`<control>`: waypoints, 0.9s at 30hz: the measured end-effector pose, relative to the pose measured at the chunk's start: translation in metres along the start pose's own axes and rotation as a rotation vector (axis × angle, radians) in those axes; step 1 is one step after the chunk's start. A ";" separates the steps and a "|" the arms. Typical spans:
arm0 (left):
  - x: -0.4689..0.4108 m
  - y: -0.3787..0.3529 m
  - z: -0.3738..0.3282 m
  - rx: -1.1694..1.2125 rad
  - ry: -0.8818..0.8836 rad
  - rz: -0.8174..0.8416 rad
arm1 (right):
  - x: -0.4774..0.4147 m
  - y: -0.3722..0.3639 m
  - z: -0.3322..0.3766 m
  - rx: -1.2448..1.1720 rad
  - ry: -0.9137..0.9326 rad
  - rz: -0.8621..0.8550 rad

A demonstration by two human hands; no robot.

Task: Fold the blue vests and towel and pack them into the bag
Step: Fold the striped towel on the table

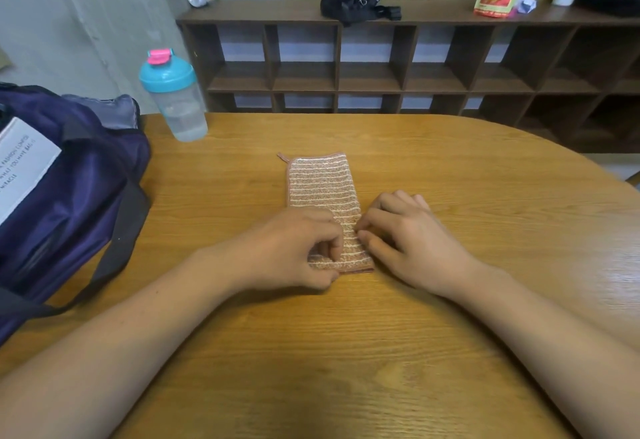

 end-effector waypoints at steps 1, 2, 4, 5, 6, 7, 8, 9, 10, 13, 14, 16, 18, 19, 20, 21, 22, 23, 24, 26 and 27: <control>0.001 0.001 -0.002 -0.029 -0.011 -0.015 | -0.001 0.001 0.001 -0.010 0.009 -0.008; 0.002 0.002 -0.005 -0.058 -0.022 -0.030 | -0.001 0.002 0.003 -0.027 0.021 -0.016; 0.003 0.003 -0.010 -0.104 -0.039 -0.053 | -0.002 0.003 0.008 -0.075 0.056 -0.014; 0.003 0.004 -0.012 -0.113 -0.041 -0.058 | -0.002 0.001 0.011 -0.097 0.074 0.001; 0.003 0.004 -0.012 -0.108 -0.043 -0.058 | -0.003 -0.001 0.014 -0.116 0.092 0.025; 0.002 0.004 -0.012 -0.091 -0.045 -0.057 | -0.003 -0.004 0.017 -0.131 0.109 0.049; 0.002 0.004 -0.011 -0.064 -0.044 -0.051 | -0.003 -0.006 0.019 -0.139 0.126 0.066; 0.002 0.004 -0.010 -0.029 -0.041 -0.042 | -0.003 -0.006 0.020 -0.139 0.137 0.074; 0.002 0.003 -0.007 0.010 -0.033 -0.028 | -0.003 -0.006 0.020 -0.134 0.143 0.077; 0.001 0.006 -0.001 0.146 0.001 0.002 | -0.003 -0.003 0.019 -0.112 0.145 0.081; 0.001 0.010 0.001 0.194 0.013 -0.002 | -0.003 -0.002 0.019 -0.104 0.149 0.082; 0.001 0.017 0.007 0.255 0.034 -0.023 | -0.005 -0.001 0.021 -0.077 0.163 0.073; 0.001 0.023 0.010 0.266 0.039 -0.054 | -0.006 0.001 0.020 -0.078 0.161 0.034; 0.001 0.025 0.011 0.275 0.039 -0.068 | -0.006 0.003 0.018 -0.105 0.146 0.008; 0.001 0.027 0.012 0.285 0.040 -0.082 | -0.006 0.004 0.014 -0.149 0.121 -0.022; 0.001 0.030 0.013 0.288 0.050 -0.094 | -0.005 0.005 0.010 -0.205 0.090 -0.053; 0.001 0.032 0.017 0.284 0.070 -0.107 | -0.003 0.006 0.004 -0.270 0.051 -0.087; 0.001 0.036 0.021 0.281 0.094 -0.121 | -0.002 0.007 -0.002 -0.336 0.006 -0.125; 0.001 0.040 0.026 0.288 0.121 -0.136 | 0.000 0.008 -0.009 -0.397 -0.044 -0.161; 0.000 0.044 0.039 0.345 0.171 -0.149 | 0.002 0.010 -0.018 -0.487 -0.125 -0.213; -0.001 0.045 0.045 0.376 0.193 -0.154 | 0.003 0.011 -0.019 -0.521 -0.148 -0.233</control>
Point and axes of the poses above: each hand's wrist, its own x-axis away from the middle knuckle, its own y-axis out of the back of the hand, z = x × y, the point moved 10 cm from there along -x, towards the middle knuckle, and after that the axes turned 15 degrees about y, right-handed, at the moved point
